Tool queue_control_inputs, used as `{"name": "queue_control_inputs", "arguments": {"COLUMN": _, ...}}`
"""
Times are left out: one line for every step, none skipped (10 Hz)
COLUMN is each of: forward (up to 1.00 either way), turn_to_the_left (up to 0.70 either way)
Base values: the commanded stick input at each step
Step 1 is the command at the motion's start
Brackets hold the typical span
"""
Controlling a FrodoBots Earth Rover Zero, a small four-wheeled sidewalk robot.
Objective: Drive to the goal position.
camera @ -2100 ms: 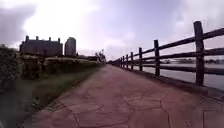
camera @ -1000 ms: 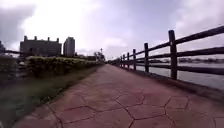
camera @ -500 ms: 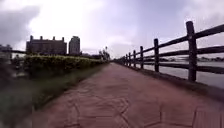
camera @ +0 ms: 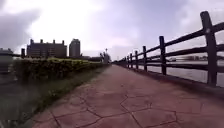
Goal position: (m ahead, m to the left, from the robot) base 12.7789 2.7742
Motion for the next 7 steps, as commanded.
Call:
{"name": "queue_control_inputs", "arguments": {"forward": 1.0, "turn_to_the_left": 0.0}}
{"name": "queue_control_inputs", "arguments": {"forward": 1.0, "turn_to_the_left": 0.0}}
{"name": "queue_control_inputs", "arguments": {"forward": 1.0, "turn_to_the_left": 0.0}}
{"name": "queue_control_inputs", "arguments": {"forward": 1.0, "turn_to_the_left": 0.0}}
{"name": "queue_control_inputs", "arguments": {"forward": 1.0, "turn_to_the_left": 0.0}}
{"name": "queue_control_inputs", "arguments": {"forward": 1.0, "turn_to_the_left": 0.0}}
{"name": "queue_control_inputs", "arguments": {"forward": 1.0, "turn_to_the_left": -0.05}}
